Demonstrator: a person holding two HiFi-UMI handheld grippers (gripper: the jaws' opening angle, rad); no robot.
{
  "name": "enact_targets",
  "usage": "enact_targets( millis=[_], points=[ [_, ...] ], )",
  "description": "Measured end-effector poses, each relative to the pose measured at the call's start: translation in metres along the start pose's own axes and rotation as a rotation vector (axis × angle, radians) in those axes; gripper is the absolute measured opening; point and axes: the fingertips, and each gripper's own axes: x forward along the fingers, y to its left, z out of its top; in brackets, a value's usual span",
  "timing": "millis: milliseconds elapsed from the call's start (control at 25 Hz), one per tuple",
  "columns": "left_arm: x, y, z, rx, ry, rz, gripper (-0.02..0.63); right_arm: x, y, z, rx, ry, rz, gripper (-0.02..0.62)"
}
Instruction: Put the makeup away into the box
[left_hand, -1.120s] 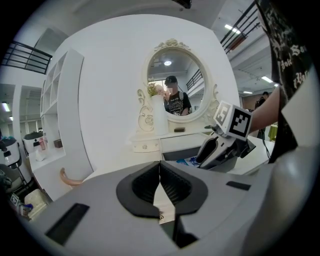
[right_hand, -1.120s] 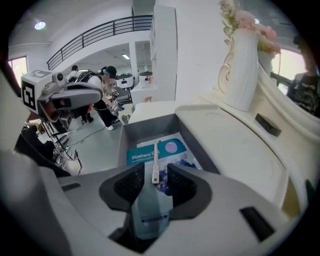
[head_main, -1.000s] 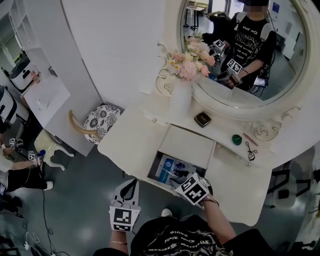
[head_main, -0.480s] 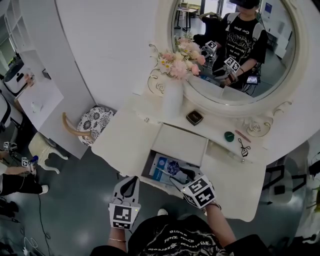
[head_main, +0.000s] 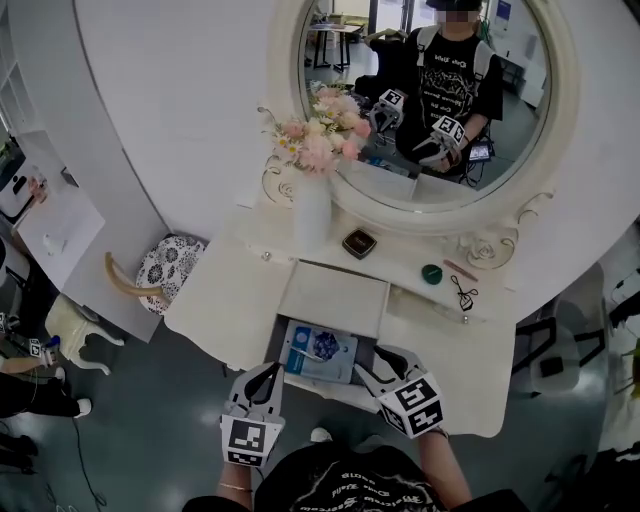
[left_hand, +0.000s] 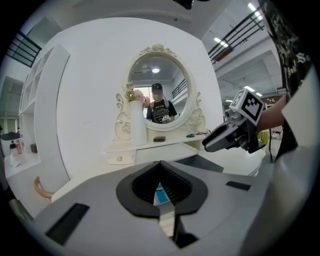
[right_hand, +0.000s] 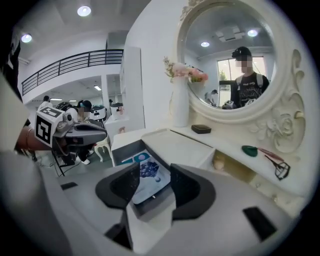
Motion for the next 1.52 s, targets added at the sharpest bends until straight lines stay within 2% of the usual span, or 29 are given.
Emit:
enact_targets(
  millis=[160,480,720,880,1080,1520],
  points=[
    [0.008,-0.018,0.008,-0.015,-0.021,-0.043,0.017,-0.026,-0.021,-0.010,0.083,-0.036,-0.074,0.195],
    [0.025,-0.051,0.019,-0.031,-0.038,-0.122,0.015,-0.079,-0.057,-0.035,0.140,-0.059,-0.219,0.195],
    [0.036,-0.065,0.026,-0.041,-0.041,-0.150,0.016,-0.103,-0.072,-0.044,0.162,-0.077,-0.287,0.190],
    [0.043,-0.082,0.029,-0.028,-0.040,-0.189,0.015,-0.119,-0.081,-0.054,0.173,-0.078,-0.341,0.152],
    [0.048,-0.091,0.031,-0.028,-0.039,-0.201,0.016,-0.134,-0.091,-0.065,0.146,-0.072,-0.429,0.094],
    [0.050,-0.094,0.030,-0.065,-0.042,-0.191,0.017,-0.148,-0.098,-0.085,0.134,-0.048,-0.479,0.009]
  ],
)
